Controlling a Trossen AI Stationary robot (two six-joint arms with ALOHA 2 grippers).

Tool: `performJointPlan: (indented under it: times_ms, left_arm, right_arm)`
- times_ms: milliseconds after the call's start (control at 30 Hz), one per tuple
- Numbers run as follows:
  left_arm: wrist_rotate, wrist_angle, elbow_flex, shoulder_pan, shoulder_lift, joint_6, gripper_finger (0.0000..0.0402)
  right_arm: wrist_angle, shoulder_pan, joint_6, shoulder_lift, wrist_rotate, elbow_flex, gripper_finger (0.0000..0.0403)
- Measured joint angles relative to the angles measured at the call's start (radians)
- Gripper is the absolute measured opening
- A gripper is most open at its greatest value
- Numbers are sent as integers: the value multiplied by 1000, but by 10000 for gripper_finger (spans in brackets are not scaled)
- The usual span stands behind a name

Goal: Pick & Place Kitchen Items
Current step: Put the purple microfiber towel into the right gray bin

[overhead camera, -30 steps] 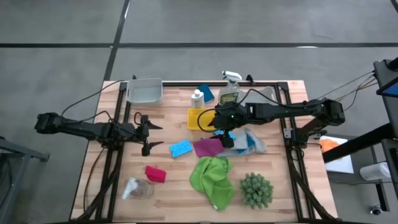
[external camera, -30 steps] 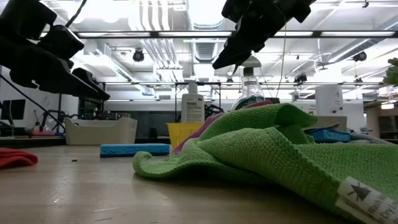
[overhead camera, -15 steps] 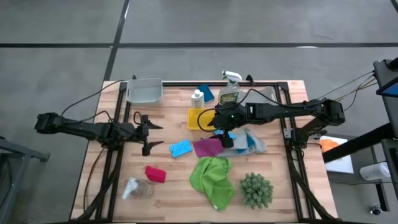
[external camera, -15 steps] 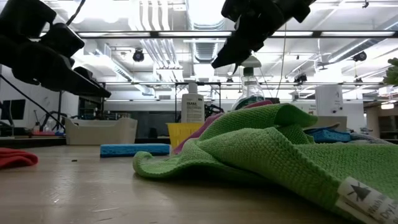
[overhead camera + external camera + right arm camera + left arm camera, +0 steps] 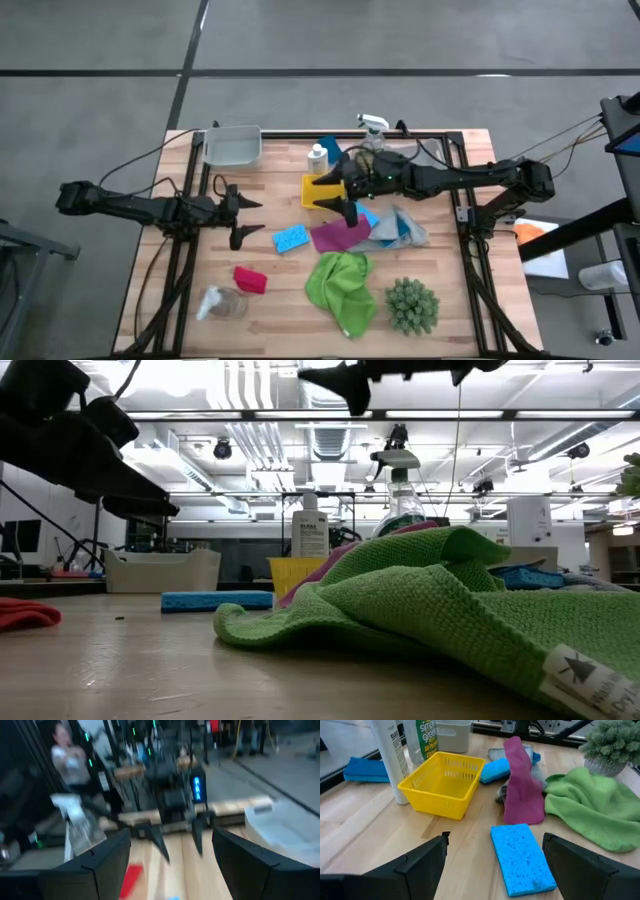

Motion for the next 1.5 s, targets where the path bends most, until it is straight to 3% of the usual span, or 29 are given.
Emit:
performJointPlan:
  times_ms: [200, 400, 633, 733, 967, 1200, 1367, 1500]
  left_arm:
    - [-9, 26, 0, 1, 0, -5, 331]
    - [-19, 27, 0, 1, 0, -72, 331]
    - [17, 32, 0, 1, 0, 8, 331]
    - [-28, 51, 0, 1, 0, 11, 331]
    - [-55, 173, 0, 1, 0, 131, 331]
    - [-43, 229, 0, 1, 0, 214, 331]
    - [-43, 281, 0, 1, 0, 218, 331]
    - [-31, 370, 0, 1, 0, 220, 331]
  right_arm:
    - [119, 0, 1, -2, 0, 0, 277]
    - [75, 0, 18, -6, -1, 0, 277]
    - [74, -17, -22, -5, 20, 2, 277]
    - [-27, -31, -56, 3, 35, 47, 277]
    - [-444, -14, -238, 105, 156, 210, 277]
    - [-810, -3, -286, 176, 158, 272, 277]
    - [-868, 6, -276, 160, 145, 181, 277]
    - [-729, 6, -246, 118, 101, 53, 277]
